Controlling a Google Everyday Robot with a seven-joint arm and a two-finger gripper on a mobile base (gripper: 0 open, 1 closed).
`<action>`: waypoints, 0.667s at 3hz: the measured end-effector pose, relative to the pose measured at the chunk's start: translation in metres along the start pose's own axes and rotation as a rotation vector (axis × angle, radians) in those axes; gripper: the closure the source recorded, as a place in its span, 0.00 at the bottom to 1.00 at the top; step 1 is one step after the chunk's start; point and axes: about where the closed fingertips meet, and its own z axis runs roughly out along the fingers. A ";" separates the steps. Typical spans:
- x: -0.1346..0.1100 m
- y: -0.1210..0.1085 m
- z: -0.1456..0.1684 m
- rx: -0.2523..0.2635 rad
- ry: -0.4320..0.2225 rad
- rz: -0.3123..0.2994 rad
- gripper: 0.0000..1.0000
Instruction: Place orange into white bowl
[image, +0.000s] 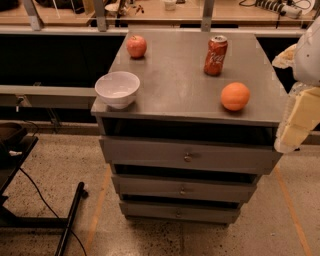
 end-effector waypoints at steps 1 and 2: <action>0.000 -0.004 0.002 0.004 -0.002 0.000 0.00; 0.000 -0.046 0.022 0.035 -0.019 0.003 0.00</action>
Offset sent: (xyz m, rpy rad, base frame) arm 0.1081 -0.0243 -0.0226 0.0240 -0.0739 -0.0157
